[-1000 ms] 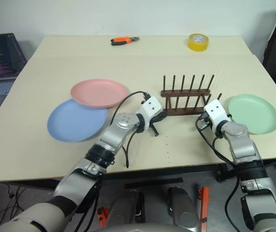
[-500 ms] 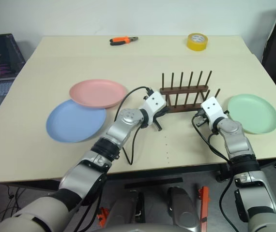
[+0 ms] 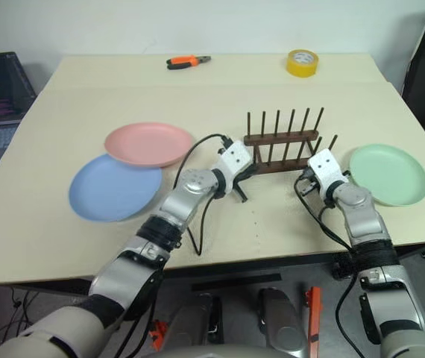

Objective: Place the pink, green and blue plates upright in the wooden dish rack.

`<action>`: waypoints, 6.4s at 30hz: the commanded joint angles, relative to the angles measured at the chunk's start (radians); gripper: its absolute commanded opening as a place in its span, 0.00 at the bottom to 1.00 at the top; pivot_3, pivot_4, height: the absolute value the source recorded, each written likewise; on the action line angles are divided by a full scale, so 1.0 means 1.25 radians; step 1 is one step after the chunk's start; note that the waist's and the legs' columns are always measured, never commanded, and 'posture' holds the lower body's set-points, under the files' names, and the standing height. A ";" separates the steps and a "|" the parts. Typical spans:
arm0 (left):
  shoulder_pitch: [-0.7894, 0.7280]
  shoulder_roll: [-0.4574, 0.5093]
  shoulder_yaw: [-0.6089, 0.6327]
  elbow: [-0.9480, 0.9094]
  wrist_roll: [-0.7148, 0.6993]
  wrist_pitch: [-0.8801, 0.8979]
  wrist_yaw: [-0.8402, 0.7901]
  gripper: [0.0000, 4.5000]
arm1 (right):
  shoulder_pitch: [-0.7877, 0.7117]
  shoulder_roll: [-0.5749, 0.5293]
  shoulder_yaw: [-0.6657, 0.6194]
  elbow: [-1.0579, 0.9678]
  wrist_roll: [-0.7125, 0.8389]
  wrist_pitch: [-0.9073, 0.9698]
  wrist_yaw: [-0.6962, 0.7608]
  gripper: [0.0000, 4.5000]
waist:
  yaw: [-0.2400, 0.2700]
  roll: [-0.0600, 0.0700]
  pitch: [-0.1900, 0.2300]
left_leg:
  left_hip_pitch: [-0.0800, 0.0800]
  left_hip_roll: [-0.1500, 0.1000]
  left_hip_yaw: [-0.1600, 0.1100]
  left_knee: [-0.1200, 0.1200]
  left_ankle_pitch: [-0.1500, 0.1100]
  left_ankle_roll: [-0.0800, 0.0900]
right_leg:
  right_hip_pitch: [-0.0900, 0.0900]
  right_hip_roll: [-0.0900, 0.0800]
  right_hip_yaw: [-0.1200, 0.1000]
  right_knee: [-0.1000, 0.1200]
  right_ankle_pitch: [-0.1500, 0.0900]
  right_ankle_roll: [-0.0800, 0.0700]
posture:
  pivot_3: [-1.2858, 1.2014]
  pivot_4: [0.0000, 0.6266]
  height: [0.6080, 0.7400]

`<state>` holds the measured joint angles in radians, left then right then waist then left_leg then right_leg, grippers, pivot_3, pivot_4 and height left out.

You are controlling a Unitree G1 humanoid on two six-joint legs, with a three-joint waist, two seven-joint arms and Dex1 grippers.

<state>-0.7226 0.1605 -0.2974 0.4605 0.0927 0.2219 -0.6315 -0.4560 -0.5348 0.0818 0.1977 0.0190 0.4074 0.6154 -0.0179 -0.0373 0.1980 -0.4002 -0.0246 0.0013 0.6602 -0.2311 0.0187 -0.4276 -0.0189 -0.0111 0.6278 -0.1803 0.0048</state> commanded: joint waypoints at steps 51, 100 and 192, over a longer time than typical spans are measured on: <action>-0.419 0.370 0.269 0.637 -0.039 0.159 0.052 1.00 | -0.162 -0.096 0.023 -0.338 0.287 0.233 0.230 1.00 | 0.014 -0.001 0.001 | -0.013 0.000 0.001 0.003 0.000 0.000 | -0.015 -0.002 -0.002 0.001 0.002 0.000 | 0.52 0.24 1.00; -0.377 0.362 0.293 -0.127 -0.181 0.566 -0.013 0.00 | -0.412 0.257 0.265 0.069 -0.069 -0.170 0.077 0.87 | 0.001 -0.001 0.001 | -0.012 0.000 0.002 0.005 0.002 -0.004 | -0.018 -0.001 0.001 0.012 0.005 -0.006 | 0.52 0.24 1.00; 0.207 0.430 0.178 -0.763 -0.508 0.427 -0.125 0.80 | -0.493 -0.202 -0.320 0.283 0.465 0.404 0.308 0.00 | -0.009 0.000 0.002 | -0.003 0.002 0.002 0.000 0.004 -0.007 | -0.011 0.002 0.001 0.011 -0.002 -0.012 | 0.52 0.24 1.00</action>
<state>-0.4615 0.6959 -0.1033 -0.4653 -0.5454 0.7731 -0.7948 -1.0593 -0.7688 -0.2949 0.5603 0.5807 0.9381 0.9786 -0.0290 -0.0379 0.2004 -0.4039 -0.0226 0.0037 0.6608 -0.2255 0.0094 -0.4412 -0.0167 -0.0103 0.6418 -0.1823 -0.0098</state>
